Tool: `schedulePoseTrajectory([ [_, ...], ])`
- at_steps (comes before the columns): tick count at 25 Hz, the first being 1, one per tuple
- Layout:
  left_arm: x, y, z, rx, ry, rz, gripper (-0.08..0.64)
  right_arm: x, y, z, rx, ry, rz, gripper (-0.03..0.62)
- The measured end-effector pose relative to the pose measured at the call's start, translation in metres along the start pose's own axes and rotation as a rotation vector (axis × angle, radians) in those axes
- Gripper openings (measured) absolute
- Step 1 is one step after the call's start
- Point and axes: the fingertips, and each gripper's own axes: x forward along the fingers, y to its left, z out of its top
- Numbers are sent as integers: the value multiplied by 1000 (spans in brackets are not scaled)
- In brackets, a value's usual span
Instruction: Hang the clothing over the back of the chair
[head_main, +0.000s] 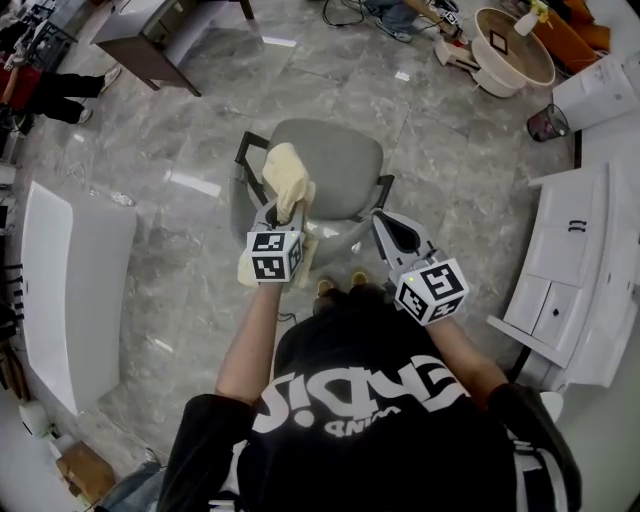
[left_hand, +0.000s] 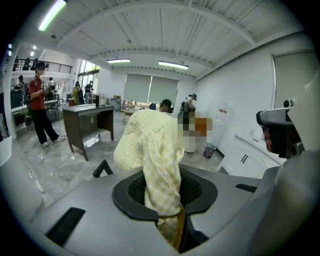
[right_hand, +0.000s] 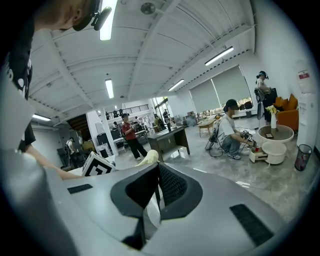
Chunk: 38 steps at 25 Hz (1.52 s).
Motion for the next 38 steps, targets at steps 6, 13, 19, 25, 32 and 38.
schedulePoseTrajectory([
  [6,13,4,-31,6,76,-13,97,4,-4,-4,10,12,-17,14],
  [13,21,-1,-40,29,137,-26,114,4,-5,-5,19,12,-27,14],
  [19,21,-5,-43,42,160,-36,157,1,-5,-6,21,12,-31,14],
  [25,24,-9,-51,54,201,-69,247,0,-3,-9,19,15,-34,14],
  [32,25,-15,-55,57,230,-89,295,-6,-5,-9,19,12,-41,14],
  [38,25,-15,-57,59,238,-84,322,-10,-7,-12,24,11,-47,14],
])
